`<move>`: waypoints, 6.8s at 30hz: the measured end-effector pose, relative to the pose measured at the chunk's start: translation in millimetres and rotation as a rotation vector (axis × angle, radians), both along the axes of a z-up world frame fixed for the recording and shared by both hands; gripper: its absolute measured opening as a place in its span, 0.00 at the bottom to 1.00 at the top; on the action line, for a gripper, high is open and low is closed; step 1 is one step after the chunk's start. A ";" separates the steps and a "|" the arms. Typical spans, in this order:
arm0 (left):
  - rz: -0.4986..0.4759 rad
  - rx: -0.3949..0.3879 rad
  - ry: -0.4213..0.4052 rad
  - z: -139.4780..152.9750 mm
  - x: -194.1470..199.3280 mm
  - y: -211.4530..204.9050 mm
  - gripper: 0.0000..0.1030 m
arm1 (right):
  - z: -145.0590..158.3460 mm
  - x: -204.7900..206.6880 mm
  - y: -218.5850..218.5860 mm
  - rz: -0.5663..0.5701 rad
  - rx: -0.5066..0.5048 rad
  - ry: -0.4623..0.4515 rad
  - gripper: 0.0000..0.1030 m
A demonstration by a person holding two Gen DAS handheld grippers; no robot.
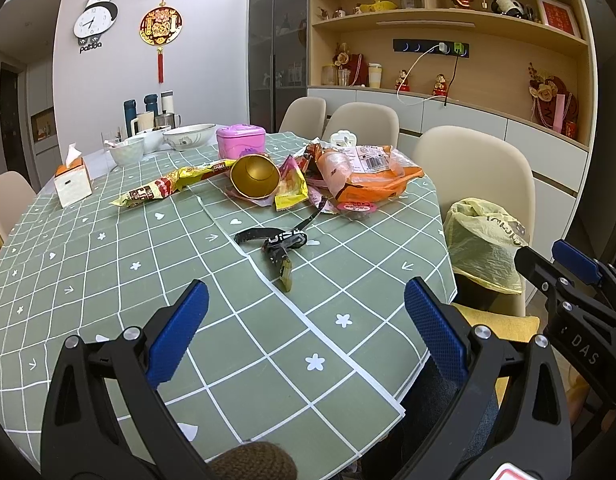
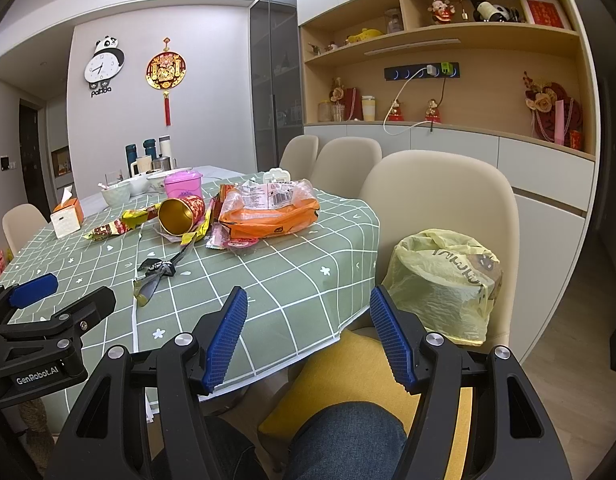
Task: Collect trash
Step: 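Grasp the gold snack wrapper with the left gripper while the right grasps the black strap, then lift the gold wrapper with the left gripper while the right lifts the black strap, then drop the gold wrapper and black strap into the yellow-green trash bag with both grippers, then grasp the yellow snack packet with the left gripper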
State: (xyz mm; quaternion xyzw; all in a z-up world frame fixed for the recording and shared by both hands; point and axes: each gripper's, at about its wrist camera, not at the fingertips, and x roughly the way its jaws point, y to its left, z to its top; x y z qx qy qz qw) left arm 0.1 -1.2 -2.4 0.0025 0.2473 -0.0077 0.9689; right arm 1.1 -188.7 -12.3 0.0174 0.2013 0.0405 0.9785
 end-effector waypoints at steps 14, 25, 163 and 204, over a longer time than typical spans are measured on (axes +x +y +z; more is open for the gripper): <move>-0.148 0.009 0.118 15.2 50.8 57.6 0.85 | 3.9 50.1 -2.1 0.039 -0.010 0.005 0.59; -0.009 -0.026 0.204 25.4 185.3 220.6 0.92 | 18.3 151.4 22.1 0.169 0.002 0.120 0.59; -0.621 -0.204 0.704 -131.1 376.6 -380.2 0.44 | -41.4 244.0 -320.2 -0.126 0.085 0.236 0.19; 0.048 -0.138 0.065 48.3 211.8 77.5 0.59 | 11.4 254.2 -123.2 0.152 -0.036 0.227 0.48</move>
